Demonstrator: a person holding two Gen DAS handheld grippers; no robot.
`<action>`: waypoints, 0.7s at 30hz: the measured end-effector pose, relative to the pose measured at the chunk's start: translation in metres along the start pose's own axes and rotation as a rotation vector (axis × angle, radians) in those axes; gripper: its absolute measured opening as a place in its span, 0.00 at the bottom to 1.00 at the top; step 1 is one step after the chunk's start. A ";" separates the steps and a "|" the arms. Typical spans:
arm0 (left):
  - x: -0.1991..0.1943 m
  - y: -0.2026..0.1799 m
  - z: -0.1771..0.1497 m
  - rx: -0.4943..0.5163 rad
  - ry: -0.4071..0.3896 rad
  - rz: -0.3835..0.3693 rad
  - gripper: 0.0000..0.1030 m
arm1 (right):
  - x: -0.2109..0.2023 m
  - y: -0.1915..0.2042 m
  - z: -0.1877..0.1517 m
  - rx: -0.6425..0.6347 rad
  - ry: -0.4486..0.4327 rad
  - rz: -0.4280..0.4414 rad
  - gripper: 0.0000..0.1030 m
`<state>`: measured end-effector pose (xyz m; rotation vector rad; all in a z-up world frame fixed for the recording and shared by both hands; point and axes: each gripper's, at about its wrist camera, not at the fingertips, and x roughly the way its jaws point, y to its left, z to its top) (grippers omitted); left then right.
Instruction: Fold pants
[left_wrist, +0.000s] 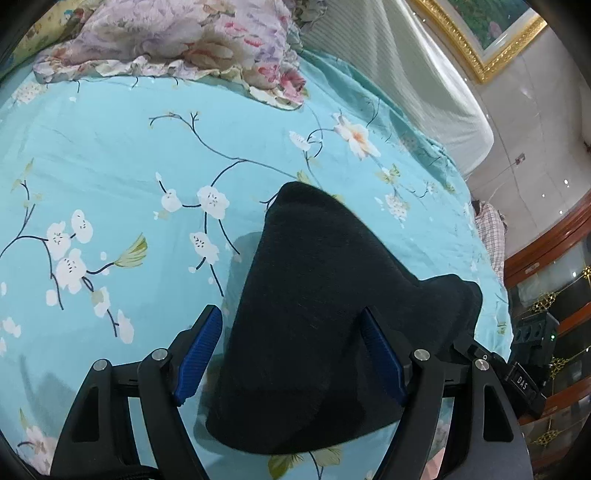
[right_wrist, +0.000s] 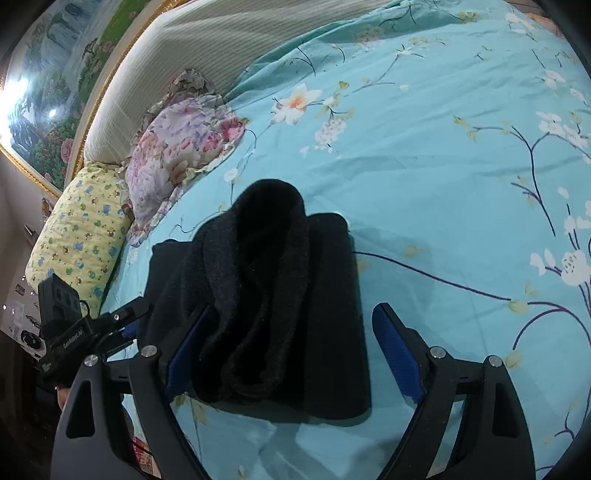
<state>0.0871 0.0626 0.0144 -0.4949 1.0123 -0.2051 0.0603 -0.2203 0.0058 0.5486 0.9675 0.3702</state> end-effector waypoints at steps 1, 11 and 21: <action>0.003 0.001 0.001 0.002 0.006 0.004 0.75 | 0.001 -0.002 -0.001 0.004 0.002 0.013 0.76; 0.028 -0.003 0.003 0.021 0.035 -0.004 0.63 | 0.007 -0.006 -0.004 -0.001 0.030 0.052 0.67; 0.012 -0.015 -0.002 0.089 -0.013 0.004 0.39 | 0.005 0.001 -0.006 -0.051 0.029 0.056 0.49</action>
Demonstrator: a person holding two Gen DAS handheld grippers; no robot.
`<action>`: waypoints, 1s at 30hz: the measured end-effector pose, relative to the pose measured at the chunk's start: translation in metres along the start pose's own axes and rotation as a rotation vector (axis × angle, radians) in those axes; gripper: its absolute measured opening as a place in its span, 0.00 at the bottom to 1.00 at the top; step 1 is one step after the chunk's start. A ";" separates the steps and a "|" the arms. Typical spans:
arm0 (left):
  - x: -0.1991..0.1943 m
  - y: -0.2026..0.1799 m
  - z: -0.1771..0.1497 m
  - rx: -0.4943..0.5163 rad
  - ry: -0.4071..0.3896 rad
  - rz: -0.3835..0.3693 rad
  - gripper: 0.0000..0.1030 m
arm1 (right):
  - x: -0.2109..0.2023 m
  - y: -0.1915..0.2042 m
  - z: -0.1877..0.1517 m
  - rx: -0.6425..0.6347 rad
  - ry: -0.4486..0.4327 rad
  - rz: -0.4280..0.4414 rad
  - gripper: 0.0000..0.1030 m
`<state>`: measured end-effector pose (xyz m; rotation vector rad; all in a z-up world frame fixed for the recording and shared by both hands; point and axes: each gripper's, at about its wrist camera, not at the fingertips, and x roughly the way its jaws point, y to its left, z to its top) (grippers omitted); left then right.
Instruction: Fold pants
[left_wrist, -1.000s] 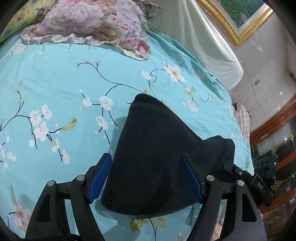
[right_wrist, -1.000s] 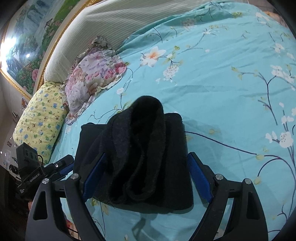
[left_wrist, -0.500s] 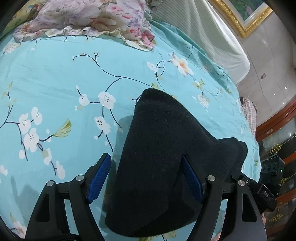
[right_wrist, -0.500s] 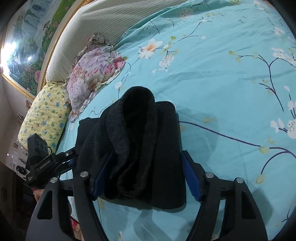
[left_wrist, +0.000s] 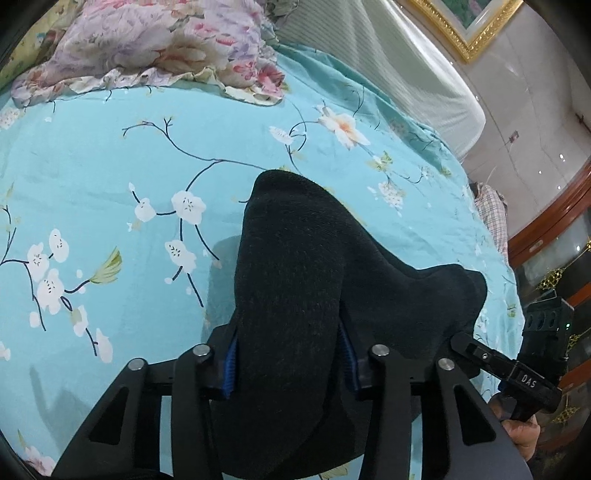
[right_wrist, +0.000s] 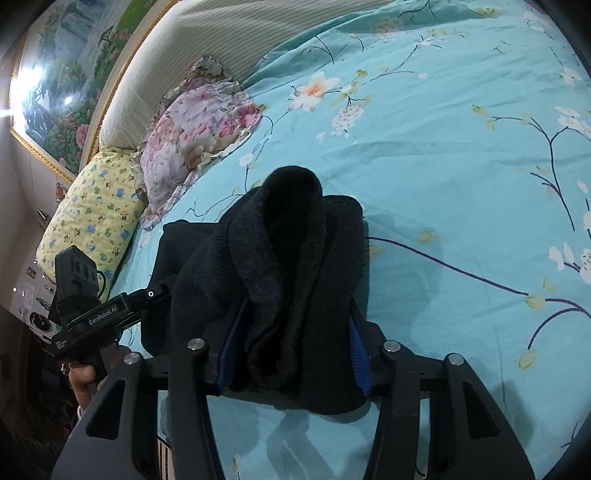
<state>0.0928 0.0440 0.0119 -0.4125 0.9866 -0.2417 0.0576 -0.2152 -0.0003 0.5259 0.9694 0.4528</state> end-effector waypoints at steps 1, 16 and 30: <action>-0.002 -0.001 0.000 0.003 -0.005 -0.004 0.38 | 0.000 0.002 0.000 -0.006 -0.002 -0.003 0.48; -0.072 0.004 0.001 -0.010 -0.137 0.007 0.34 | -0.009 0.050 0.013 -0.131 -0.033 0.031 0.41; -0.121 0.067 0.014 -0.123 -0.240 0.091 0.34 | 0.037 0.119 0.037 -0.258 -0.001 0.127 0.40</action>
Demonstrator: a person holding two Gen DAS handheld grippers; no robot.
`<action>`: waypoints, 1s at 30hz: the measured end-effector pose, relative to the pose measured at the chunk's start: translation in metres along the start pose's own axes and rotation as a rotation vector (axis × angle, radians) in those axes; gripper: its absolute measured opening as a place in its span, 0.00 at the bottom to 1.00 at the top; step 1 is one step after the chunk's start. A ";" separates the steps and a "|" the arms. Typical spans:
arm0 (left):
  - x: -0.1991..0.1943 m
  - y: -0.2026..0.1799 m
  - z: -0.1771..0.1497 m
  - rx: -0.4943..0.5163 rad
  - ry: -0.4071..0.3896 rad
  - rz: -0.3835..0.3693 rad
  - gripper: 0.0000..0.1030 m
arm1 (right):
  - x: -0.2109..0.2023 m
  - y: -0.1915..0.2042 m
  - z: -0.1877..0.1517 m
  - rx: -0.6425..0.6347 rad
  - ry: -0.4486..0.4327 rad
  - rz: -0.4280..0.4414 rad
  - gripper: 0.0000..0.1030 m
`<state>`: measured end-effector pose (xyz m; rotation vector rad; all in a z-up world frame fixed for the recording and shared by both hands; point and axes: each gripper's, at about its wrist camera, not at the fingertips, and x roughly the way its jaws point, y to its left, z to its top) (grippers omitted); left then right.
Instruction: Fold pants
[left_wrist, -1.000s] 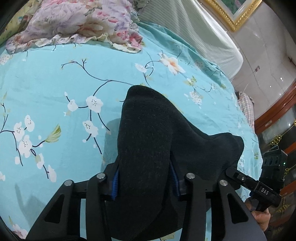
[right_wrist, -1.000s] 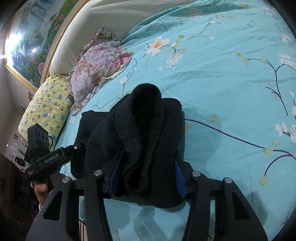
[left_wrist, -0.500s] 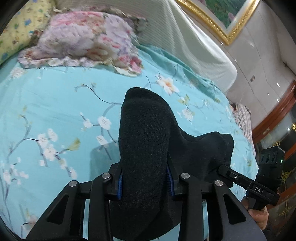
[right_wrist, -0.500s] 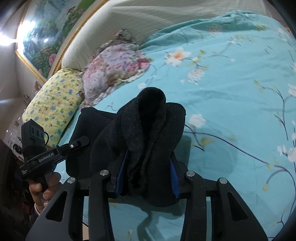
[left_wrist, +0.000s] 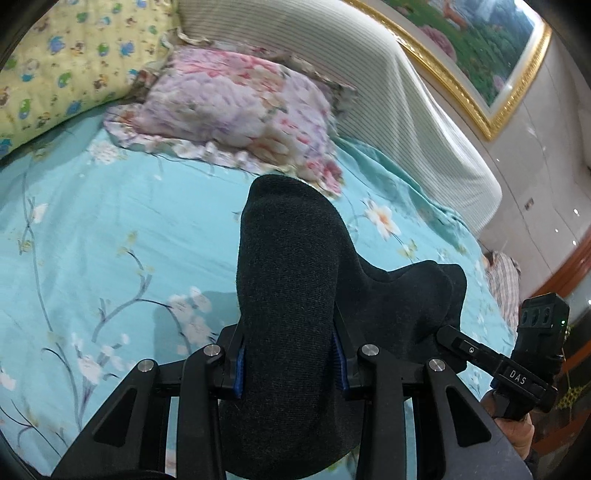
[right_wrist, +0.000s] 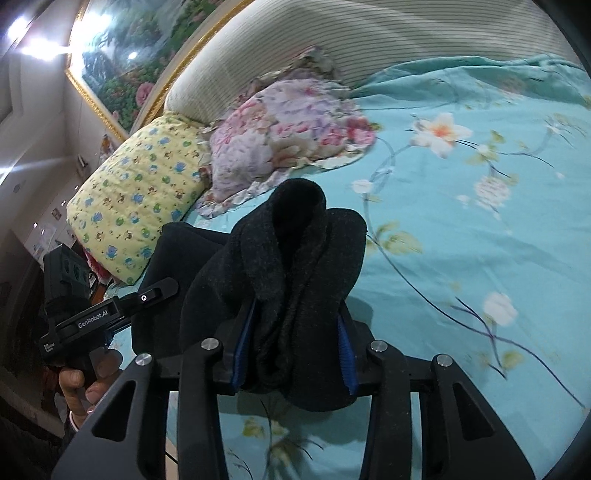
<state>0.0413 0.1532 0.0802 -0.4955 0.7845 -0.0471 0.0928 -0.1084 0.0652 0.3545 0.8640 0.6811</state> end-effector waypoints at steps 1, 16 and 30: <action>0.001 0.003 0.003 -0.004 -0.005 0.006 0.34 | 0.005 0.003 0.003 -0.009 0.004 0.003 0.40; 0.009 0.042 0.027 -0.056 -0.031 0.082 0.34 | 0.067 0.022 0.033 -0.041 0.054 0.049 0.40; 0.020 0.064 0.044 -0.088 -0.044 0.124 0.34 | 0.102 0.030 0.055 -0.067 0.075 0.062 0.40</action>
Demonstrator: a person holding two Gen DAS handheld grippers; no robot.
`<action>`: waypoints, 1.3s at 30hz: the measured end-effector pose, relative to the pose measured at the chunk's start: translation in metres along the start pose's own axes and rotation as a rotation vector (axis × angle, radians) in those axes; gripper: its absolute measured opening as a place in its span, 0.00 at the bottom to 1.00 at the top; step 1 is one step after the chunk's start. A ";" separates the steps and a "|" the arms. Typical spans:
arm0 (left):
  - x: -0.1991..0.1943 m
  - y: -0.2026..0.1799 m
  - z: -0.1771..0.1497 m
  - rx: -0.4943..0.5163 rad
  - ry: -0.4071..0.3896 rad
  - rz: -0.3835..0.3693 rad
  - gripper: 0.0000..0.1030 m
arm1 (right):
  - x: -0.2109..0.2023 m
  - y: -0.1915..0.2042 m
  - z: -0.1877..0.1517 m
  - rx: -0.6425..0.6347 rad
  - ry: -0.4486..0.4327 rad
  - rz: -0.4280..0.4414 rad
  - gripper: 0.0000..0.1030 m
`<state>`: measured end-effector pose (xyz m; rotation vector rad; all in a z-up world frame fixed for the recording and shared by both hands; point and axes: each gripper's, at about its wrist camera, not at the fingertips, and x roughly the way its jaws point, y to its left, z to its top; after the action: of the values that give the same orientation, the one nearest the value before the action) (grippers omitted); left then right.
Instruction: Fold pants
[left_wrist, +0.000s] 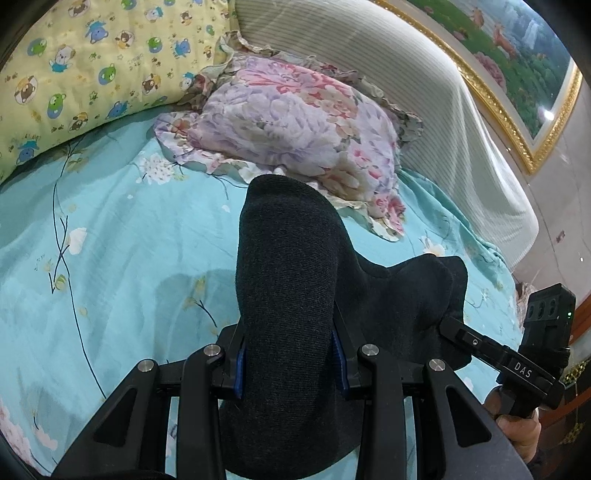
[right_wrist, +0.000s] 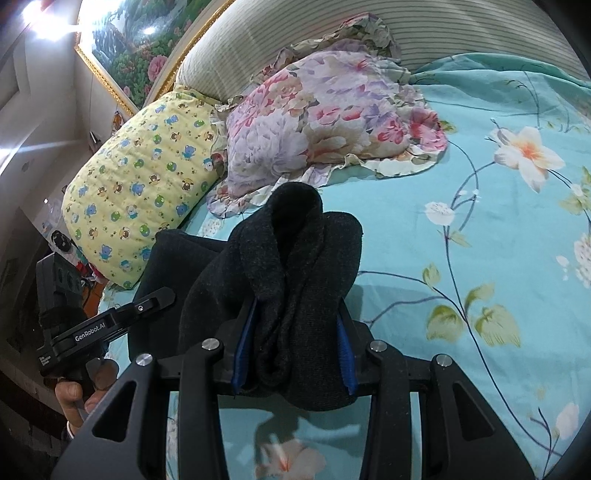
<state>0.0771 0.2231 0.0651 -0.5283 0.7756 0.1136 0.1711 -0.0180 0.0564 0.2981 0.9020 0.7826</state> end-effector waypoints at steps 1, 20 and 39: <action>0.002 0.002 0.001 -0.003 0.002 0.002 0.34 | 0.004 0.000 0.002 -0.002 0.003 0.000 0.40; 0.033 0.039 -0.006 -0.062 0.060 0.045 0.63 | 0.035 -0.030 -0.001 0.038 0.047 -0.020 0.58; 0.002 0.031 -0.017 -0.046 0.033 0.091 0.78 | 0.015 -0.019 -0.010 -0.006 0.010 -0.078 0.85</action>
<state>0.0586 0.2419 0.0413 -0.5394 0.8312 0.2077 0.1777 -0.0207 0.0315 0.2524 0.9155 0.7155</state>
